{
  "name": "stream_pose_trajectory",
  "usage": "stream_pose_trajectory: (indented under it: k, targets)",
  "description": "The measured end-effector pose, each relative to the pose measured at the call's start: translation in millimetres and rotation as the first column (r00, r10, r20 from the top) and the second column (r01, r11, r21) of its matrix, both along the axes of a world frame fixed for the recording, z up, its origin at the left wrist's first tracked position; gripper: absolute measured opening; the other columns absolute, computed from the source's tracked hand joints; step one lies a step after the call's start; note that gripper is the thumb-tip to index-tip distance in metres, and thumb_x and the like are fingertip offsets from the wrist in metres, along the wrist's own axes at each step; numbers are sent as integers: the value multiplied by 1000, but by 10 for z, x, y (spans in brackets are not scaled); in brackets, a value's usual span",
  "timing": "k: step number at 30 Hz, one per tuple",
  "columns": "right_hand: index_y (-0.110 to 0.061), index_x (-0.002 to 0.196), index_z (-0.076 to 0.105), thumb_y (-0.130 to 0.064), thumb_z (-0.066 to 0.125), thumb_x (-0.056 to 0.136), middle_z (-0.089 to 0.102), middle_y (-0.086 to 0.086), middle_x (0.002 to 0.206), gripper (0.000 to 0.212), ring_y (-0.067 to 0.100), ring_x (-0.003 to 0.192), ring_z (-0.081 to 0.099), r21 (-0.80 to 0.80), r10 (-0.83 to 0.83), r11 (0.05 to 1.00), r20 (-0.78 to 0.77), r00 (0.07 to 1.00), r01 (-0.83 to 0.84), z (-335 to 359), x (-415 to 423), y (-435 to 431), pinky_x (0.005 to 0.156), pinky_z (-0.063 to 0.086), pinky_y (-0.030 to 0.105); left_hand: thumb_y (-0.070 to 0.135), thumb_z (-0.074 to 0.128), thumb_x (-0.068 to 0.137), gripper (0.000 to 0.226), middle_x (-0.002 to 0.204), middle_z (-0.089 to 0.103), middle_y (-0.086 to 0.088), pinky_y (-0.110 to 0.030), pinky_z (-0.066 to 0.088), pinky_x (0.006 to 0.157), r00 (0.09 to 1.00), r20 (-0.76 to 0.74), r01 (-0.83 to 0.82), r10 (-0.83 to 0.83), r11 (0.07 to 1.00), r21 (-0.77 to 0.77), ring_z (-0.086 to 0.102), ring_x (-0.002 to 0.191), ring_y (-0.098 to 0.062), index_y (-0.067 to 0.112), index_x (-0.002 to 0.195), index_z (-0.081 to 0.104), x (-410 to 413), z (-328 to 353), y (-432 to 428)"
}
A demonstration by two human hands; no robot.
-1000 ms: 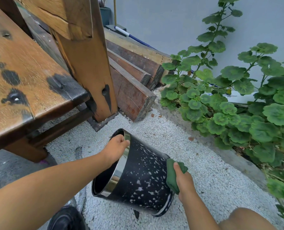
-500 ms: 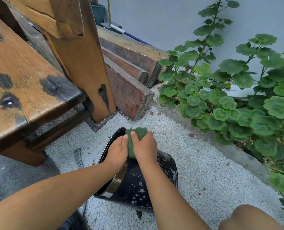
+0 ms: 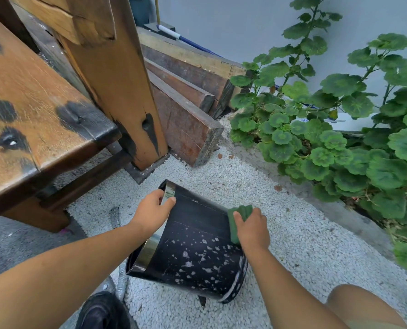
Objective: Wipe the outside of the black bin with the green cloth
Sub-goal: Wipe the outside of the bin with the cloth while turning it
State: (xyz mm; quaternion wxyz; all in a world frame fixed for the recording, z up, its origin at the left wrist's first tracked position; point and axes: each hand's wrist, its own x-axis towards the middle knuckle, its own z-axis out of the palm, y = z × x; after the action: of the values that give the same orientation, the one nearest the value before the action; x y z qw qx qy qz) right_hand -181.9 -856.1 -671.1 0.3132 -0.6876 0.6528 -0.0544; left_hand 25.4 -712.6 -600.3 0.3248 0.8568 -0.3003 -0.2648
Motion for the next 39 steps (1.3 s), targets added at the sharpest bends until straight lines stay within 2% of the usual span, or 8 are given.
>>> stream_pose_trajectory:
  k: [4, 9, 13, 16, 21, 28, 35, 39]
  targets:
    - [-10, 127, 49, -52, 57, 95, 54, 12, 119, 54, 28, 89, 59, 63, -43, 997, 38, 998, 40, 17, -82, -73, 70, 45, 34, 37, 51, 98, 40, 65, 28, 3, -31, 24, 55, 1000, -20, -13, 12, 999, -45, 28, 59, -15, 16, 70, 31, -73, 31, -4]
    - [-12, 118, 51, -49, 61, 94, 58, 9, 113, 45, 19, 83, 56, -1, -33, 999, 272, 962, 34, 364, 273, -53, 60, 39, 28, 39, 38, 103, 40, 71, 39, -2, -32, 29, 57, 997, -51, -67, 63, 995, -69, 37, 66, -16, 12, 74, 41, -134, 48, 15]
    - [-17, 114, 49, -53, 61, 92, 59, 6, 111, 43, 18, 83, 58, 35, 107, 991, 351, 930, -127, 706, 884, 61, 57, 37, 26, 39, 34, 104, 47, 77, 50, -3, -30, 35, 62, 991, -114, -84, 69, 988, -133, 45, 73, -16, 3, 81, 52, -228, 85, -43]
    - [-18, 119, 48, -57, 61, 89, 54, 8, 117, 51, 31, 97, 62, 14, 201, 978, 233, 951, -210, 806, 1170, 195, 71, 43, 35, 34, 37, 105, 42, 67, 47, 0, -25, 35, 55, 985, -170, -78, 41, 974, -215, 43, 62, -11, 11, 72, 49, -319, 105, -85]
    - [-21, 129, 40, -54, 57, 93, 46, 10, 127, 51, 35, 98, 63, -133, 342, 930, -33, 939, -343, 726, 1177, 175, 69, 42, 40, 29, 40, 104, 40, 62, 37, 4, -24, 31, 54, 986, -145, -110, 78, 968, -225, 35, 58, -11, 15, 67, 39, -370, 89, -70]
    - [-22, 130, 43, -48, 52, 98, 50, 11, 124, 42, 31, 91, 65, -125, 317, 928, -232, 920, -351, 322, 586, -117, 66, 43, 38, 32, 38, 104, 41, 66, 30, 2, -29, 26, 56, 990, -131, -79, 56, 980, -180, 29, 60, -13, 15, 68, 33, -365, 100, -90]
    - [-20, 123, 48, -45, 52, 99, 47, 11, 116, 36, 27, 80, 59, -101, 232, 958, -280, 932, -269, 156, 178, -255, 67, 47, 37, 35, 39, 104, 40, 66, 28, 2, -30, 26, 57, 985, -164, -72, 45, 984, -161, 27, 61, -13, 16, 70, 31, -389, 118, -106]
    - [-17, 119, 49, -36, 52, 100, 47, 12, 116, 28, 28, 76, 61, -184, 168, 963, -162, 972, -197, 375, 192, -242, 75, 56, 44, 33, 41, 103, 40, 64, 25, 4, -30, 23, 57, 974, -212, -118, 84, 982, -149, 25, 59, -13, 17, 69, 27, -414, 158, -117]
